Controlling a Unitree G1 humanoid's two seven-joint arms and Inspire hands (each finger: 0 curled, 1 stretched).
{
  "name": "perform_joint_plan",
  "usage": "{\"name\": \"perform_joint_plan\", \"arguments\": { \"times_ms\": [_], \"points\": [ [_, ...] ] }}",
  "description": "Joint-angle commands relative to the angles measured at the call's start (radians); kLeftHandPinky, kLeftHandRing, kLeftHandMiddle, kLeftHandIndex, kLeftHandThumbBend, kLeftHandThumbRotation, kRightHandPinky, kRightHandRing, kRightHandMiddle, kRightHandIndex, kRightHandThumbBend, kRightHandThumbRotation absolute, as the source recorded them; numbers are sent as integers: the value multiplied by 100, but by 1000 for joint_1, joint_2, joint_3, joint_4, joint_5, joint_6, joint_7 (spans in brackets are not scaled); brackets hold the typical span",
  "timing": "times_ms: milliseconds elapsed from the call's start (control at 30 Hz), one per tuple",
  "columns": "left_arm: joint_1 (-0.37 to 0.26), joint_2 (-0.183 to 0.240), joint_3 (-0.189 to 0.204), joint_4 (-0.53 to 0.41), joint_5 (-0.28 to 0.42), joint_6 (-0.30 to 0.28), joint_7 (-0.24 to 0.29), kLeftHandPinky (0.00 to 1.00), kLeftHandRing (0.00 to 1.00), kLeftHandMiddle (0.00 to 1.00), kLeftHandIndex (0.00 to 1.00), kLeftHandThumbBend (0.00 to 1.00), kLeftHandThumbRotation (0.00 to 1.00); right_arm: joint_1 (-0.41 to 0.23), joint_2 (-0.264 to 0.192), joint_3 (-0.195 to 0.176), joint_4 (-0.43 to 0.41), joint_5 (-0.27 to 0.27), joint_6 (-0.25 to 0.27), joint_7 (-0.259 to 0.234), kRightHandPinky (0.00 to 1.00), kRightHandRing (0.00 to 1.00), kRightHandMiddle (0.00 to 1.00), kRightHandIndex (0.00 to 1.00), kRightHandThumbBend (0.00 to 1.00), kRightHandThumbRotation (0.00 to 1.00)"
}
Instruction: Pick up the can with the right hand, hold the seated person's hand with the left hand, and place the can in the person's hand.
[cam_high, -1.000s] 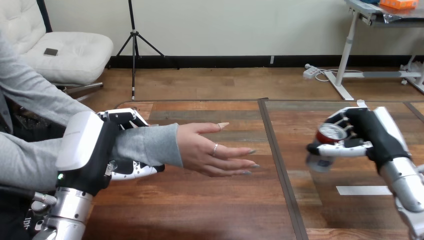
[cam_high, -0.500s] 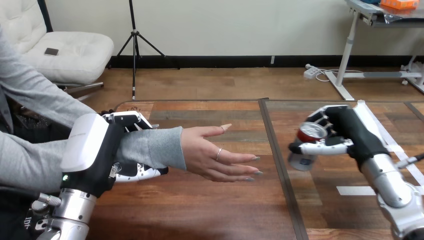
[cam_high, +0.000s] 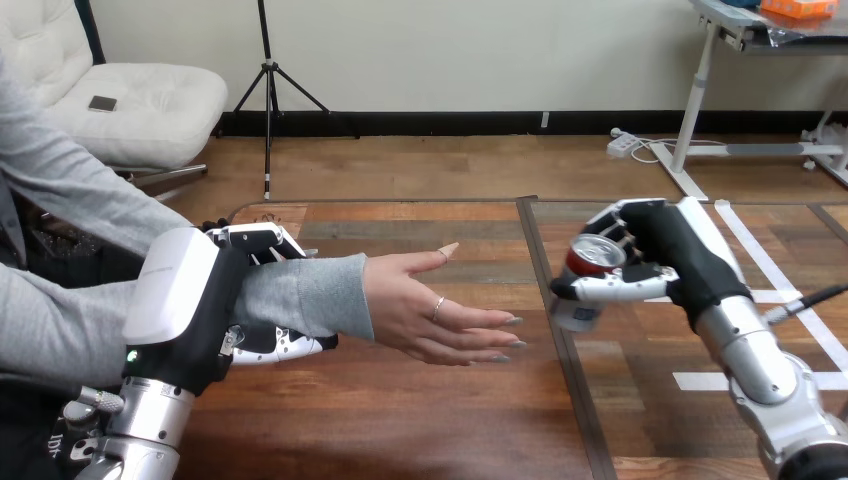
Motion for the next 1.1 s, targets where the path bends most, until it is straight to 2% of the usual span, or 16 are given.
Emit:
{"name": "perform_joint_plan", "arguments": {
  "times_ms": [0, 533, 733, 900, 1067],
  "points": [
    [-88, -17, 6, -19, -30, -13, 14, 20, 23, 32, 39, 88, 0, -114, 15, 2, -52, 8, -39, -4, 29, 33, 40, 43, 84, 0],
    [-92, -14, 2, -8, -27, -27, 18, 20, 24, 32, 39, 89, 0, -126, 40, 27, -68, -13, -73, -5, 31, 35, 41, 44, 82, 0],
    [-98, -12, 0, 5, -22, -38, 25, 20, 24, 32, 39, 89, 0, -127, 40, 53, -86, -52, -73, -44, 23, 27, 38, 43, 84, 0],
    [-96, -15, 2, 2, -24, -28, 18, 20, 24, 32, 39, 89, 0, -126, 49, 52, -98, -46, -70, -30, 22, 27, 38, 43, 84, 0],
    [-94, -19, 3, 0, -34, -21, 7, 21, 25, 33, 39, 87, 0, -125, 59, 53, -107, -33, -90, -19, 25, 29, 39, 43, 83, 0]
  ]
}}
